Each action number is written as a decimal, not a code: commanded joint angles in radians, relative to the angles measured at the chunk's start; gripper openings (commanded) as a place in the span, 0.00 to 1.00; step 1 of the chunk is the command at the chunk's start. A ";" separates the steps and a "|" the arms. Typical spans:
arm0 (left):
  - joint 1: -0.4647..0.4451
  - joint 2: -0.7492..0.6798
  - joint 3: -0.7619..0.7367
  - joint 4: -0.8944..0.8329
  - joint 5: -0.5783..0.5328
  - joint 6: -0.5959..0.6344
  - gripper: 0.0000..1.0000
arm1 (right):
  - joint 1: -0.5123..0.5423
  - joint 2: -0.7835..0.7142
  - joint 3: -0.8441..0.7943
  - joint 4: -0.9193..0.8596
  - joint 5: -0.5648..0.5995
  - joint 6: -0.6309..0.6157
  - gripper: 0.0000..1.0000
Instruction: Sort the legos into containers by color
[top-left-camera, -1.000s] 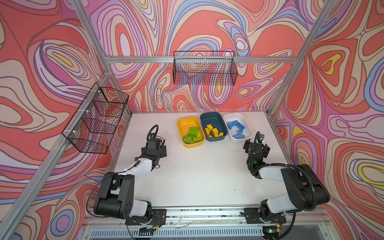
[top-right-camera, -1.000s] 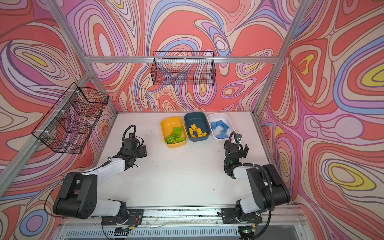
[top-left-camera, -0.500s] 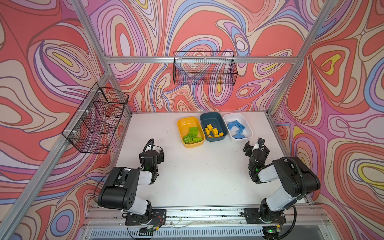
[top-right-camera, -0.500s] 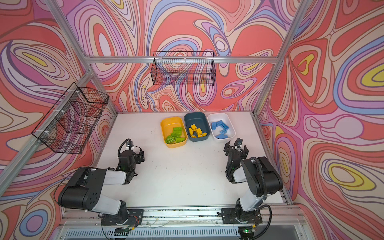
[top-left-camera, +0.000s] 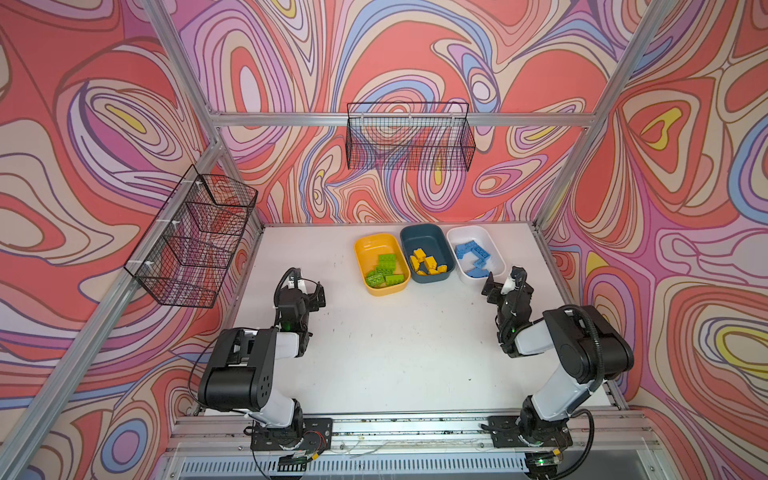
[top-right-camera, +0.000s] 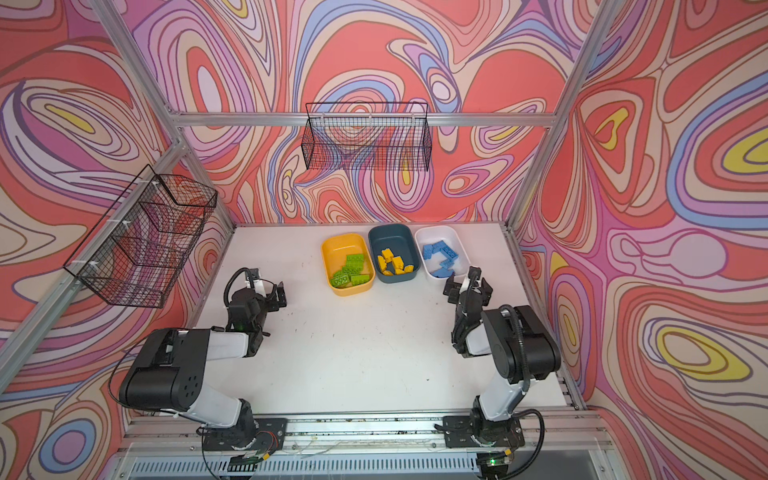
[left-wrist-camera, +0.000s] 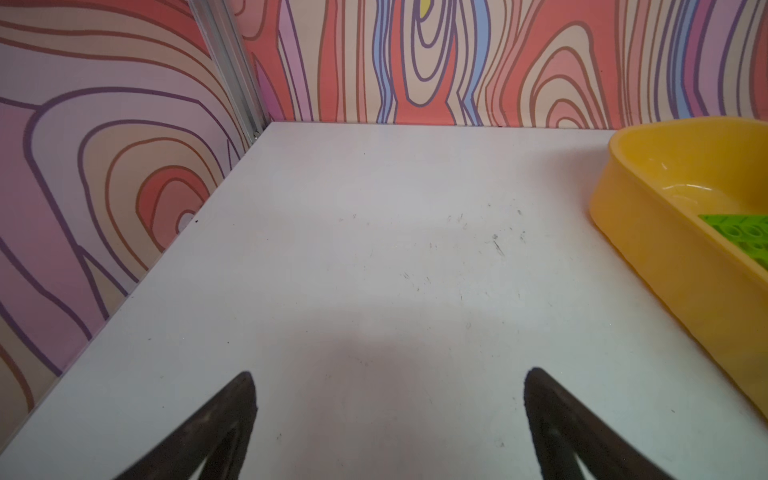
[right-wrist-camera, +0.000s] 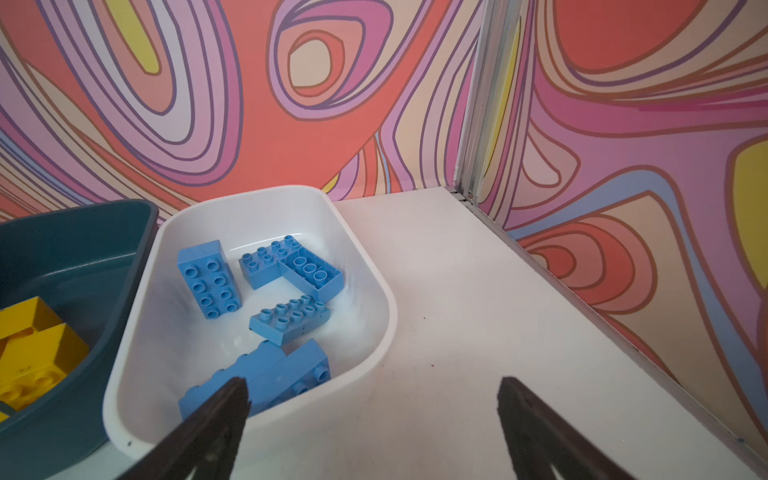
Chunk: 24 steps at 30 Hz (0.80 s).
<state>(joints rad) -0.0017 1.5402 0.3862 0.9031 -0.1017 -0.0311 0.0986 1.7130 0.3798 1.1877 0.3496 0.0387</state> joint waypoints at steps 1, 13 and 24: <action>0.001 -0.003 -0.016 -0.005 0.036 -0.006 1.00 | -0.004 0.000 -0.008 -0.012 -0.010 -0.006 0.98; 0.000 -0.005 -0.015 -0.010 0.036 -0.006 1.00 | -0.004 0.000 -0.005 -0.019 -0.015 -0.003 0.98; -0.027 0.003 0.000 -0.025 0.011 0.020 1.00 | -0.004 0.002 0.001 -0.033 -0.023 0.001 0.98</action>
<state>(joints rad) -0.0254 1.5402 0.3832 0.8795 -0.0830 -0.0288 0.0986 1.7130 0.3798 1.1511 0.3382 0.0429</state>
